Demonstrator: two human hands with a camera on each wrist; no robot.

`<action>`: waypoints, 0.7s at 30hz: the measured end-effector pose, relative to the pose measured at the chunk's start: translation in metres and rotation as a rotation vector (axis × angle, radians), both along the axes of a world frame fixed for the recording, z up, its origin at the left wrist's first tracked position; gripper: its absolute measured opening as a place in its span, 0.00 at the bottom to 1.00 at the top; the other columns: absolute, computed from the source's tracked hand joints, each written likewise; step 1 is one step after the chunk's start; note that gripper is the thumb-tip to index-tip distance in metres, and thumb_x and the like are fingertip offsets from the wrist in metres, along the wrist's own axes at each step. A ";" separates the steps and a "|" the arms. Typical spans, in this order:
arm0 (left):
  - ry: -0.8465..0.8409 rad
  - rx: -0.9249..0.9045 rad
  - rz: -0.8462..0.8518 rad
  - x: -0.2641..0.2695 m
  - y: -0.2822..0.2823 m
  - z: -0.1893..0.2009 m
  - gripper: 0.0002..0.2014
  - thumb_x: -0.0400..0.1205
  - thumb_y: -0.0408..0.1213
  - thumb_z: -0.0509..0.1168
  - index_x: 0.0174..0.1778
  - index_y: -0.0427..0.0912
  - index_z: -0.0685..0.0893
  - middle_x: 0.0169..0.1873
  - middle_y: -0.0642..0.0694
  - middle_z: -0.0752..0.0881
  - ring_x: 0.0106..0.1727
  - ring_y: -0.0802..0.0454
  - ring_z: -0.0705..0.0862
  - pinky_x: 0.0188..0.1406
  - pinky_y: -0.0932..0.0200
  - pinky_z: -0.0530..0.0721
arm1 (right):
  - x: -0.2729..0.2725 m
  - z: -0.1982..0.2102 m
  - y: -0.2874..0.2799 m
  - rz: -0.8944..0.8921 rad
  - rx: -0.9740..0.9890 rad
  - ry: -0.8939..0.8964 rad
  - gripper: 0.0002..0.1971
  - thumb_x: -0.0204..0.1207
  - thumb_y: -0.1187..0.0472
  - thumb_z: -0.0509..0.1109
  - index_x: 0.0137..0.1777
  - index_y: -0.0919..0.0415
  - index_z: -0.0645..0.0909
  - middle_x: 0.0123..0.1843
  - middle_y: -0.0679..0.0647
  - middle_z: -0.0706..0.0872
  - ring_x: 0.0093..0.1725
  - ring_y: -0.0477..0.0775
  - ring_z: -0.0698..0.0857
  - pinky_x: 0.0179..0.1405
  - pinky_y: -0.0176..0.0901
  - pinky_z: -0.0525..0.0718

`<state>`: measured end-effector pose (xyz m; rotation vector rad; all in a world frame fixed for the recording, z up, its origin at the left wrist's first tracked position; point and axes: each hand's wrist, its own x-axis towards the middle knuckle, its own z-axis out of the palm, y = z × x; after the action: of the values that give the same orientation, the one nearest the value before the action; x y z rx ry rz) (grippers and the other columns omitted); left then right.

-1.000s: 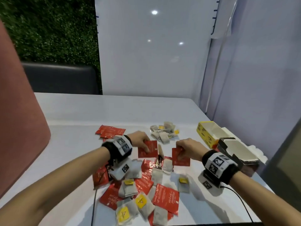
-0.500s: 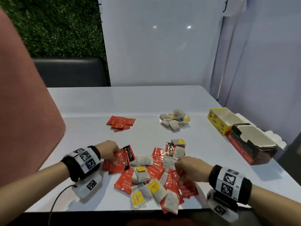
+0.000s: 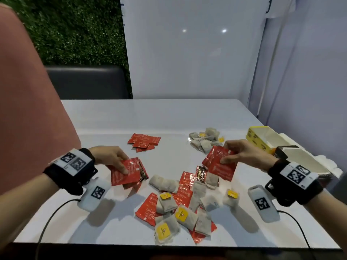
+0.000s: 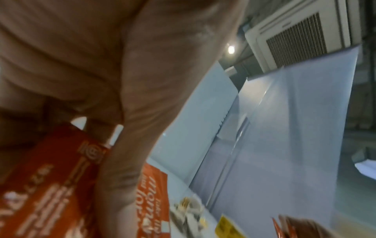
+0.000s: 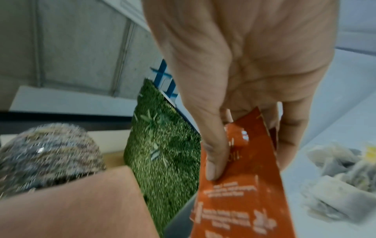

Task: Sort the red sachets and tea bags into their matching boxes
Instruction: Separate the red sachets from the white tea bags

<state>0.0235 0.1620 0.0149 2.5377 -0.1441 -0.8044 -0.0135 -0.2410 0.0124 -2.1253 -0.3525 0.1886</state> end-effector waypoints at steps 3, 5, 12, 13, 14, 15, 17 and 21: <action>-0.038 -0.085 -0.009 0.008 0.000 0.024 0.09 0.73 0.33 0.74 0.49 0.40 0.89 0.45 0.41 0.92 0.44 0.50 0.90 0.42 0.65 0.85 | 0.010 0.008 0.011 -0.053 0.170 0.016 0.10 0.69 0.73 0.75 0.35 0.60 0.77 0.29 0.45 0.88 0.33 0.40 0.86 0.32 0.29 0.81; -0.075 -0.164 0.030 0.021 0.002 0.034 0.08 0.75 0.33 0.73 0.49 0.40 0.88 0.44 0.41 0.92 0.43 0.50 0.90 0.43 0.65 0.86 | 0.023 0.011 0.024 -0.082 0.235 0.023 0.10 0.69 0.72 0.74 0.36 0.61 0.77 0.31 0.49 0.86 0.32 0.43 0.86 0.30 0.33 0.82; -0.289 -0.273 0.340 0.106 -0.001 0.021 0.14 0.75 0.30 0.72 0.55 0.32 0.82 0.38 0.41 0.86 0.35 0.48 0.86 0.36 0.60 0.87 | 0.104 0.021 0.114 -0.080 0.341 0.117 0.09 0.73 0.70 0.72 0.48 0.63 0.75 0.39 0.58 0.83 0.30 0.48 0.86 0.25 0.39 0.85; -0.308 -0.220 0.373 0.118 -0.002 0.011 0.15 0.74 0.31 0.73 0.56 0.32 0.81 0.40 0.38 0.86 0.37 0.45 0.85 0.41 0.56 0.87 | 0.118 0.018 0.128 -0.098 0.344 0.142 0.11 0.74 0.70 0.71 0.51 0.63 0.73 0.40 0.58 0.82 0.32 0.50 0.85 0.24 0.40 0.86; -0.320 -0.164 0.394 0.129 -0.003 -0.001 0.17 0.74 0.31 0.74 0.56 0.31 0.81 0.45 0.35 0.86 0.41 0.44 0.85 0.47 0.52 0.85 | 0.131 0.014 0.141 -0.121 0.342 0.174 0.14 0.74 0.71 0.71 0.54 0.62 0.71 0.41 0.57 0.81 0.34 0.51 0.84 0.24 0.41 0.87; -0.328 -0.125 0.405 0.138 -0.003 -0.012 0.18 0.74 0.32 0.74 0.57 0.29 0.81 0.50 0.32 0.86 0.46 0.43 0.85 0.51 0.51 0.84 | 0.144 0.009 0.153 -0.141 0.344 0.206 0.15 0.74 0.71 0.70 0.56 0.62 0.70 0.41 0.57 0.79 0.35 0.51 0.82 0.23 0.42 0.87; -0.335 -0.083 0.415 0.153 -0.003 -0.031 0.22 0.74 0.35 0.74 0.61 0.27 0.80 0.59 0.31 0.84 0.55 0.40 0.85 0.51 0.54 0.80 | 0.165 0.000 0.175 -0.162 0.324 0.265 0.16 0.75 0.72 0.69 0.57 0.61 0.69 0.41 0.56 0.76 0.36 0.51 0.80 0.21 0.42 0.86; -0.313 0.045 0.430 0.156 -0.006 -0.048 0.40 0.77 0.46 0.70 0.77 0.30 0.58 0.71 0.30 0.73 0.70 0.37 0.75 0.62 0.53 0.75 | 0.193 -0.017 0.208 -0.148 0.159 0.309 0.09 0.75 0.73 0.68 0.39 0.64 0.72 0.35 0.58 0.75 0.34 0.54 0.80 0.28 0.49 0.88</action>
<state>0.1800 0.1564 -0.0327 2.5832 0.3139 -0.2454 0.1795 -0.0333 -0.0042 -1.9192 -0.0266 0.3834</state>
